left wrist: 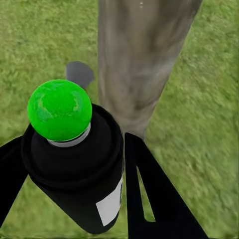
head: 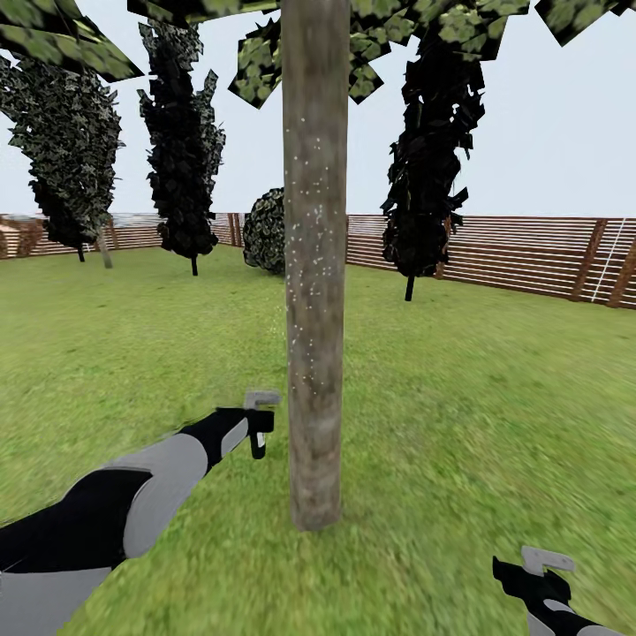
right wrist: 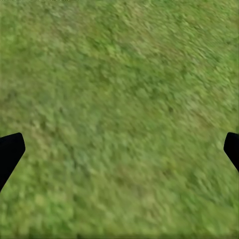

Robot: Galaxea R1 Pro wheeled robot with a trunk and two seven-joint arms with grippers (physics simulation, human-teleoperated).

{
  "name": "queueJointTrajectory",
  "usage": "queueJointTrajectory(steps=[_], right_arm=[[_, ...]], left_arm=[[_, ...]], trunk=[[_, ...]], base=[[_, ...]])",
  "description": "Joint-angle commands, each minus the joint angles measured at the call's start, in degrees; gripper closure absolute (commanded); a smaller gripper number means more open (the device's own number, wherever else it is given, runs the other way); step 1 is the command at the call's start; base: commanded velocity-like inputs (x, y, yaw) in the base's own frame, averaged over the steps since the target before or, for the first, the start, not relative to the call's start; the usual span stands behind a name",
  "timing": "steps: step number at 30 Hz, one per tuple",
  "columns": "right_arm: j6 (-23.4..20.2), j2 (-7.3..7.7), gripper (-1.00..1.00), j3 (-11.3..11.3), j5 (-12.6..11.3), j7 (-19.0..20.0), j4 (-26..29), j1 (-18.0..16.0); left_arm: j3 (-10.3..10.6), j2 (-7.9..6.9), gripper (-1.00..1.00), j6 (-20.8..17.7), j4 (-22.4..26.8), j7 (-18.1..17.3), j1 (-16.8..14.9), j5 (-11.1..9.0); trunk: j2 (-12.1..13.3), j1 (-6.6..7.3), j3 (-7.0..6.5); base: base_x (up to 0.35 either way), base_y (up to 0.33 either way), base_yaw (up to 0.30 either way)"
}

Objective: In the garden, pick up the pesticide atomizer on the floor and spray pesticide onto both trees until each tree trunk is fully covered.

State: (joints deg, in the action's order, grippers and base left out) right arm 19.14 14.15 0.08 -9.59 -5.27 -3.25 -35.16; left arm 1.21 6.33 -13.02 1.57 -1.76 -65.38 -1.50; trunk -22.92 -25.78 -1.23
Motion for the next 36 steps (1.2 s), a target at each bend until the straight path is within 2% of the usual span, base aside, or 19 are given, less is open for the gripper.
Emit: queueJointTrajectory(steps=[1,5,8,10,11,12,14,18,28,30,32,36], right_arm=[[0.0,0.00,-1.00,0.0,0.0,0.0,0.0,0.0],[0.0,-0.01,-1.00,0.0,0.0,0.0,0.0,0.0],[0.0,-0.05,-1.00,0.1,0.0,0.0,0.0,0.0],[0.0,-0.07,-1.00,0.1,0.0,0.0,0.0,0.0],[0.0,-0.08,-1.00,0.1,0.0,0.0,0.0,0.0],[0.0,-0.09,-1.00,0.1,-0.1,0.0,0.0,0.0],[0.0,-0.10,-1.00,0.1,-0.1,0.0,0.0,0.0],[0.0,-1.55,-1.00,0.1,-0.1,0.2,0.1,0.0],[0.1,-2.00,-1.00,0.0,-0.1,0.2,0.0,0.1],[0.1,-1.97,-1.00,0.0,-0.1,0.2,0.0,1.5],[0.2,-2.00,-1.00,0.0,-0.3,0.1,0.0,4.4],[0.2,-2.02,-1.00,0.0,-0.4,0.0,0.0,6.4]], left_arm=[[0.0,0.00,1.00,0.0,0.1,0.0,0.6,0.0],[0.0,0.00,1.00,0.6,0.1,0.0,1.9,0.0],[0.0,0.05,1.00,3.7,0.0,-0.3,2.6,0.0],[0.1,0.11,1.00,5.4,0.0,-1.3,4.8,0.0],[0.2,0.33,1.00,6.9,0.1,-1.6,5.5,0.0],[0.1,1.34,1.00,8.9,0.1,-1.9,6.0,0.0],[0.2,1.57,1.00,9.4,0.2,-2.0,6.1,0.0],[0.2,1.86,1.00,11.9,0.1,-2.0,6.2,0.1],[0.1,1.64,1.00,12.4,0.1,-1.9,6.4,0.1],[0.1,1.49,1.00,12.4,0.1,-2.0,6.4,0.1],[0.1,1.36,1.00,12.3,0.1,-2.0,6.4,0.1],[0.1,1.25,1.00,12.3,0.1,-2.0,6.4,0.1]], trunk=[[0.0,0.00,-0.01],[0.0,0.00,-0.01],[0.0,0.00,-0.01],[0.0,0.00,-0.01],[0.0,0.00,-0.01],[0.0,0.00,-0.01],[0.0,0.00,-0.01],[0.0,0.00,-0.01],[0.0,0.00,-0.01],[0.0,0.00,-0.01],[0.0,0.00,-0.01],[0.0,0.00,-0.01]], base=[[0.000,0.000,0.000],[0.000,0.000,0.000],[0.000,0.000,0.000],[0.000,0.000,0.000],[0.000,0.000,0.000],[0.000,0.000,0.000],[0.000,0.000,0.000],[0.009,0.058,0.000],[0.103,0.310,0.000],[0.035,0.349,0.000],[0.011,0.350,0.000],[0.003,0.350,0.000]])
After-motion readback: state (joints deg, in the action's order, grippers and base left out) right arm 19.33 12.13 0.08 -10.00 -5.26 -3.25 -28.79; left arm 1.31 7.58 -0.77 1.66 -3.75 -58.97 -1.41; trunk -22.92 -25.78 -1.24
